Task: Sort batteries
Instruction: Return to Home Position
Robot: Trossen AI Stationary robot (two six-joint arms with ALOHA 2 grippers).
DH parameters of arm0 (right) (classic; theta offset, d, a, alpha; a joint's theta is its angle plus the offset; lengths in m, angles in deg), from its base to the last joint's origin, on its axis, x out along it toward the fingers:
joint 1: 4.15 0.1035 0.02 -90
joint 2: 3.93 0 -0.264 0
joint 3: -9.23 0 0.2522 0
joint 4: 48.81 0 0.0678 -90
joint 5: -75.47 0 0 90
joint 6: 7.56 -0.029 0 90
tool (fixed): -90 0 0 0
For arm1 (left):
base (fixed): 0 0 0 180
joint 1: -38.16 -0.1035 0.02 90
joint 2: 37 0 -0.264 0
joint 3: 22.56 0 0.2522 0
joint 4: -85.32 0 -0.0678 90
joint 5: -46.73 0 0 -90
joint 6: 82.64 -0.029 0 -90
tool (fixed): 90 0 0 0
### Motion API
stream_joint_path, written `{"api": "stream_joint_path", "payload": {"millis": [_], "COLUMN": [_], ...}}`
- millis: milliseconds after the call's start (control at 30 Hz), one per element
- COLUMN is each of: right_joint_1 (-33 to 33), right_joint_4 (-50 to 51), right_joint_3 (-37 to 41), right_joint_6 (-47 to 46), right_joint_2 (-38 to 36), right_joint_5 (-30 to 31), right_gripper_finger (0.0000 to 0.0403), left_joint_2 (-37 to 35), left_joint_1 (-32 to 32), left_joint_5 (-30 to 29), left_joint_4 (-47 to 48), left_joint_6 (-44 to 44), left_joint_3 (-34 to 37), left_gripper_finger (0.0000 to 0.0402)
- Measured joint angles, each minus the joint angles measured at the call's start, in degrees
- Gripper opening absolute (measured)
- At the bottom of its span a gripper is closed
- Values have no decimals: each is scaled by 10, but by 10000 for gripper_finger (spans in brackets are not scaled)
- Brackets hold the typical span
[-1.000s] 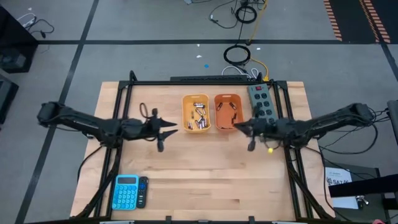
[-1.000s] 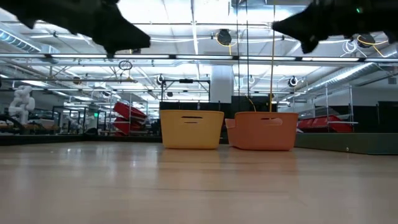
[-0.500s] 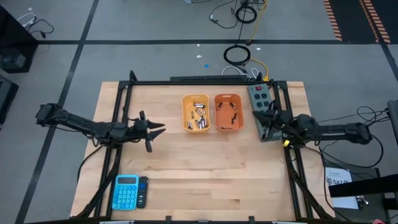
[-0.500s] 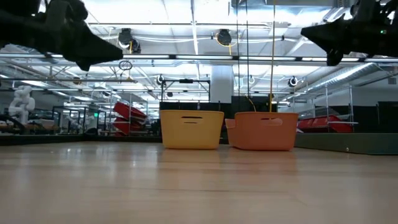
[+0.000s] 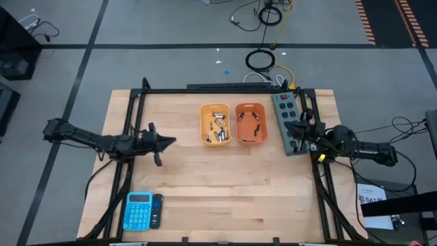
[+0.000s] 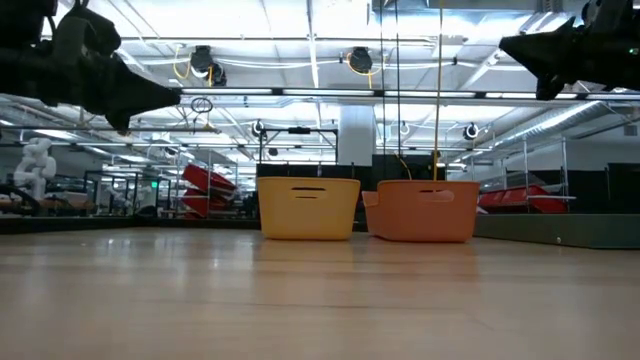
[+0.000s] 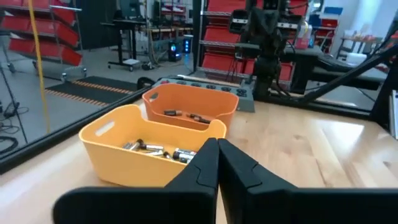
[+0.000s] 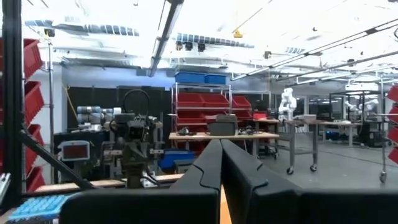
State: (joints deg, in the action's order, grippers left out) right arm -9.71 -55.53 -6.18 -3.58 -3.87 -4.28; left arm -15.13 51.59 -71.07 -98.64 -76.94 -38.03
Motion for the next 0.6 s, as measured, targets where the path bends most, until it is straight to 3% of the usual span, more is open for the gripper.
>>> {"api": "stream_joint_path", "payload": {"millis": [200,433,600], "right_joint_1": [0,0,0], "right_joint_4": [19,13,25], "right_joint_3": [0,0,1], "right_joint_6": [9,38,6], "right_joint_2": [0,0,0], "right_joint_5": [1,-3,-33], "right_gripper_finger": [0,0,0], "left_joint_2": [-53,-127,-158], "left_joint_1": [3,38,67], "left_joint_5": [-38,-40,-20], "left_joint_4": [98,172,178], "left_joint_6": [21,45,9], "left_joint_3": [0,0,-1], "left_gripper_finger": [5,4,4]}}
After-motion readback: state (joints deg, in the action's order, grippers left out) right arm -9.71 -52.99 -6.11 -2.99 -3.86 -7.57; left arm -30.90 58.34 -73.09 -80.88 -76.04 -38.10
